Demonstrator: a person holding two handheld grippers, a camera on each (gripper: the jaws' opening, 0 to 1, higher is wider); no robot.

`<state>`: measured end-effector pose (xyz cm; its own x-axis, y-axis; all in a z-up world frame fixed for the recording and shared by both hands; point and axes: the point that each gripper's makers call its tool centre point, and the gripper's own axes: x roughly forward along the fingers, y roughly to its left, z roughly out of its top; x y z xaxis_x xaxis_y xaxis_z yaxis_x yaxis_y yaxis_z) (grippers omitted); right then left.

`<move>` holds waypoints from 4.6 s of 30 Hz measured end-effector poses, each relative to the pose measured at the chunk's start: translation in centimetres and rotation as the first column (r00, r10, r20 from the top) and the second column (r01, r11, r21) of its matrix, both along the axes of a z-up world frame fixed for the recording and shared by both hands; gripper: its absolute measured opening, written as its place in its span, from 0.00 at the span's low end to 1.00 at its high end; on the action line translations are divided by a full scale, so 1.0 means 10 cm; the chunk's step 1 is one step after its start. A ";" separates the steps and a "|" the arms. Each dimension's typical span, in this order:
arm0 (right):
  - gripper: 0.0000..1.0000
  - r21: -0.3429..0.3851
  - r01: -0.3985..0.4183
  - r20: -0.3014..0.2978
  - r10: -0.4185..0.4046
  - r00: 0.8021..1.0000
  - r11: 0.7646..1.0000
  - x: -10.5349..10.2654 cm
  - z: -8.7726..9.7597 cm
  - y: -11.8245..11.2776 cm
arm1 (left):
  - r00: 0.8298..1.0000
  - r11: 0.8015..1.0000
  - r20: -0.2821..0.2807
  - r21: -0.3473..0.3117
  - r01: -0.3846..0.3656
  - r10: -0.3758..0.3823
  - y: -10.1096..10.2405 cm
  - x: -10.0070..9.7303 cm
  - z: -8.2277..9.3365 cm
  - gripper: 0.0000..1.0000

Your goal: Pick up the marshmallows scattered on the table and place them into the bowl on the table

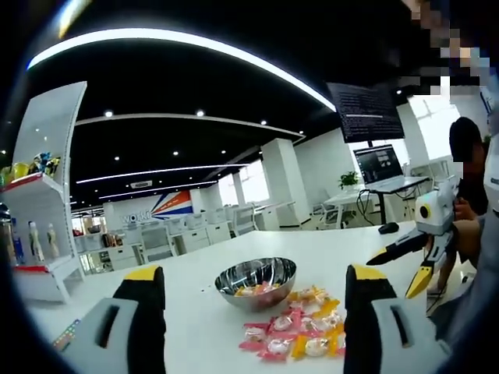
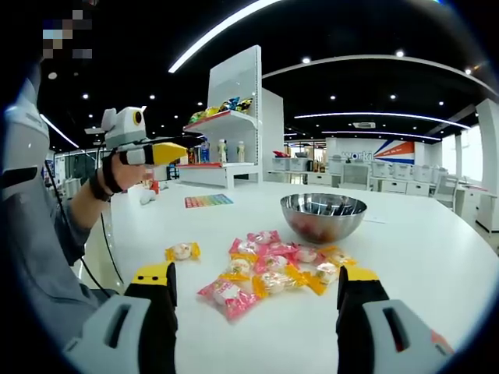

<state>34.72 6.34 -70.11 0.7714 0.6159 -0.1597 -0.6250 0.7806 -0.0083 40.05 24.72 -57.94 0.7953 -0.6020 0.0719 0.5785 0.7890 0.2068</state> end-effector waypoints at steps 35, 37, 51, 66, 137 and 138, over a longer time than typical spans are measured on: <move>0.80 0.000 -0.019 -0.007 0.019 1.000 1.000 -0.07 -0.04 0.07 | 0.946 0.952 -0.108 0.064 -0.300 0.305 0.52 -0.28 -1.45 0.88; 0.80 -0.003 -0.018 -0.013 0.018 1.000 1.000 -0.08 -0.07 0.07 | 0.943 0.951 -0.122 0.063 -0.304 0.309 0.52 -0.27 -1.53 0.83; 0.79 -0.007 -0.013 -0.018 0.012 1.000 1.000 -0.08 -0.10 0.04 | 0.938 0.942 -0.102 0.092 -0.322 0.331 0.39 -0.33 -1.71 0.63; 0.79 -0.005 -0.014 -0.023 0.014 1.000 1.000 -0.08 -0.11 0.06 | 0.935 0.950 -0.177 0.123 -0.288 0.306 0.29 -0.31 -1.86 0.53; 0.79 -0.010 0.004 -0.024 -0.004 1.000 1.000 -0.03 -0.13 -0.01 | 0.982 0.982 -0.045 0.069 -0.178 0.182 0.23 -0.23 -0.57 0.24; 0.79 -0.009 0.004 -0.024 -0.005 1.000 1.000 -0.02 -0.13 -0.01 | 0.983 0.981 -0.016 0.075 -0.181 0.183 0.22 -0.18 -0.44 0.24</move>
